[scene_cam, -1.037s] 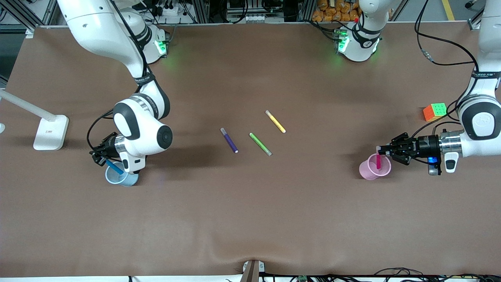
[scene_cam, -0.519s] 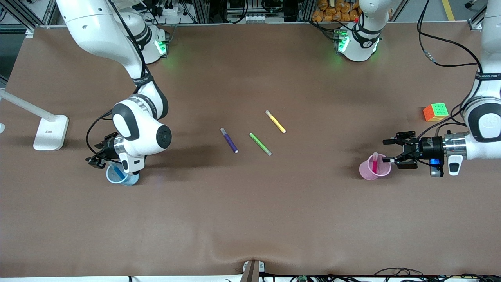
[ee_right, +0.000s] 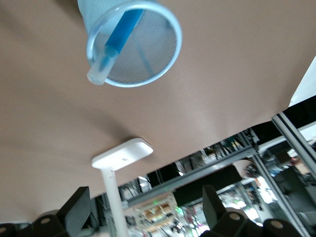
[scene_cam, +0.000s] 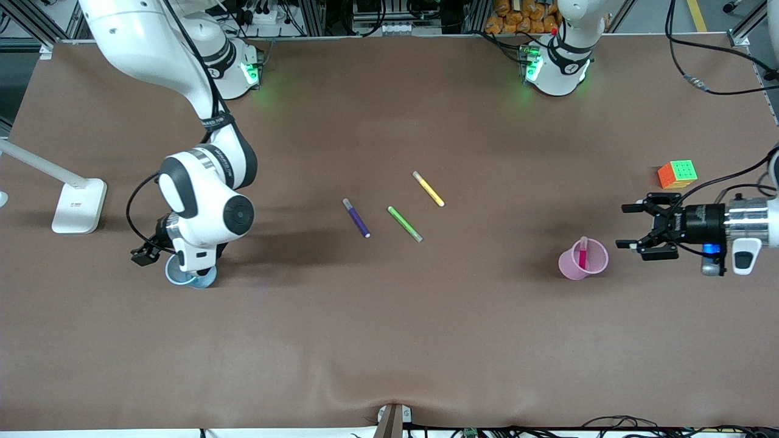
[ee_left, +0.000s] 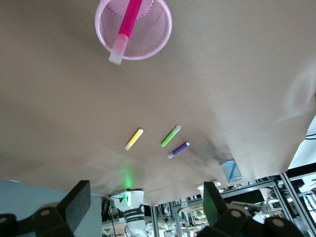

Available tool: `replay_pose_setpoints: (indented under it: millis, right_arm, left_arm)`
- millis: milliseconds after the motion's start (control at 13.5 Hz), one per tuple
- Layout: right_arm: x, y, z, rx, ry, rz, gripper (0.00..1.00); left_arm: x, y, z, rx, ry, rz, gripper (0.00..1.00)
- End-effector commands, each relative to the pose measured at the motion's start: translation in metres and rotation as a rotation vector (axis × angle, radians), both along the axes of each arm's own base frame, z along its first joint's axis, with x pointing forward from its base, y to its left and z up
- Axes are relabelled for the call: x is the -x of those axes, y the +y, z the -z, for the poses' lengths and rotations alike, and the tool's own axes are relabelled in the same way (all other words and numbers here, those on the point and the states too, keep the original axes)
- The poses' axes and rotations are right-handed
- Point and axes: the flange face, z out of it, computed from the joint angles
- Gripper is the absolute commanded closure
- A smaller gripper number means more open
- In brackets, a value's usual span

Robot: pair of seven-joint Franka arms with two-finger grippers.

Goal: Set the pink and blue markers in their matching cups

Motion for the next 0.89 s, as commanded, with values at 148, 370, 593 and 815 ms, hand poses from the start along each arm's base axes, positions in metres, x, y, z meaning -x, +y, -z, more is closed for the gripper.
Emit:
replay_pose_setpoints:
  millis: [148, 370, 593, 815]
  right_arm:
    - [-0.009, -0.035, -0.06, -0.313, -0.109, 0.214, 0.0]
    - [-0.009, -0.074, -0.091, -0.547, -0.18, 0.395, 0.0]
    - [-0.008, -0.11, -0.124, -0.693, -0.264, 0.513, 0.0]
    - [0.001, -0.123, -0.163, -0.743, -0.36, 0.608, 0.0]
  left_arm:
    - [0.019, -0.02, -0.073, -0.083, -0.062, 0.055, 0.0]
    - [0.036, -0.056, -0.115, -0.233, -0.121, 0.167, 0.0]
    - [0.047, -0.065, -0.142, -0.266, -0.159, 0.187, 0.0]
    - [0.062, -0.077, -0.167, -0.397, -0.209, 0.293, 0.0]
